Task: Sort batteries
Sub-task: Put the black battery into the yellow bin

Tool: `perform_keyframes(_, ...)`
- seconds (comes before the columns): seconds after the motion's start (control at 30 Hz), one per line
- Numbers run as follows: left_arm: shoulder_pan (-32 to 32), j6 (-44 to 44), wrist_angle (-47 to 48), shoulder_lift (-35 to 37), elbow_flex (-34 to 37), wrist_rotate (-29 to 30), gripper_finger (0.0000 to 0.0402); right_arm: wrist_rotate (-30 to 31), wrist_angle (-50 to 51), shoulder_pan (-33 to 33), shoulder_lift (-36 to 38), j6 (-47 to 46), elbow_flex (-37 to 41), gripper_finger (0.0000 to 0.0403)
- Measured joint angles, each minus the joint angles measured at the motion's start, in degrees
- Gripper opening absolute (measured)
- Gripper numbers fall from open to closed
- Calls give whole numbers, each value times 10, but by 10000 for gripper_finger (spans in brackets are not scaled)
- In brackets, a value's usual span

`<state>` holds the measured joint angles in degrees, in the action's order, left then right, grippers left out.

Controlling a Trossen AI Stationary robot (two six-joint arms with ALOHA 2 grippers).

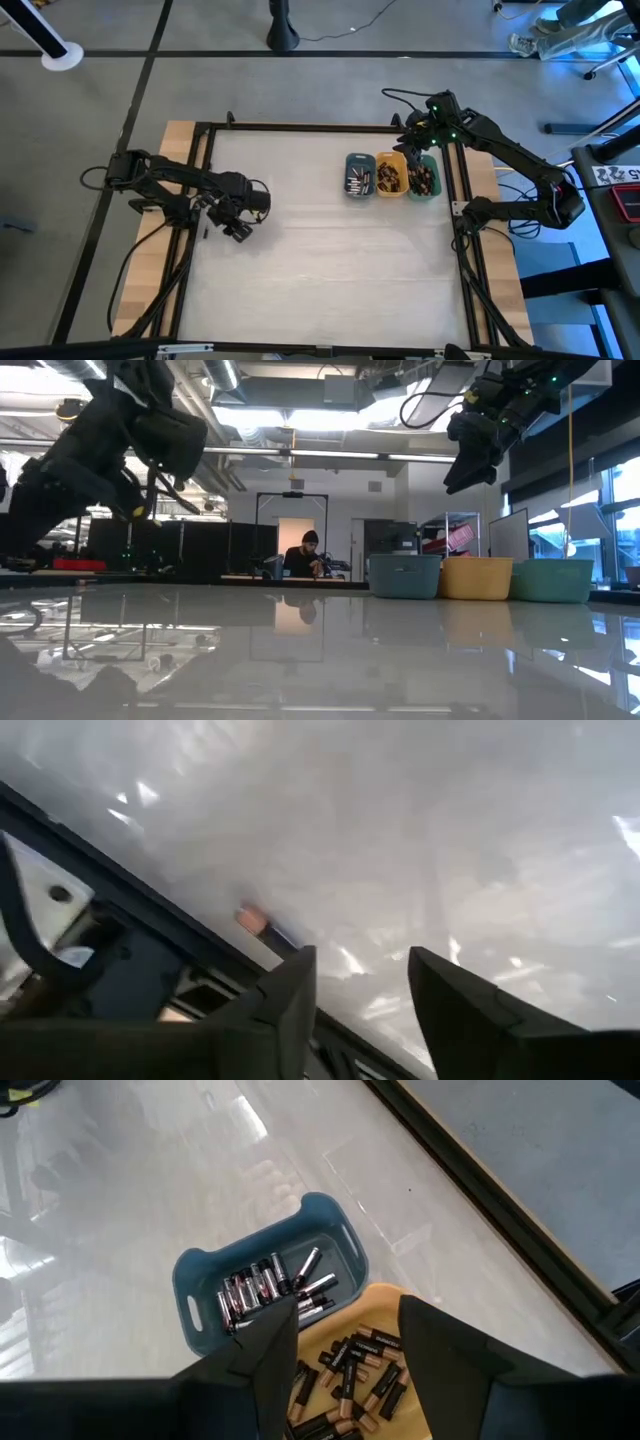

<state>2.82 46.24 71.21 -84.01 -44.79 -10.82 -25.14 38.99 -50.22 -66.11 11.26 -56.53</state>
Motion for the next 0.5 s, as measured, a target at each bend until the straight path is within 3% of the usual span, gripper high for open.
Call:
perform_keyframes(0.17, 10, -41, 3, -1, 8, -89, 111, 0, 0, 0, 0, -5, 0, 177)
perform_keyframes(0.37, 19, -91, 18, -1, 47, -110, 19, 0, -6, 0, 0, -6, 0, 177)
perform_keyframes(0.5, 38, -79, 5, -11, 56, -111, 7, 0, -6, 0, 0, -7, 0, 177)
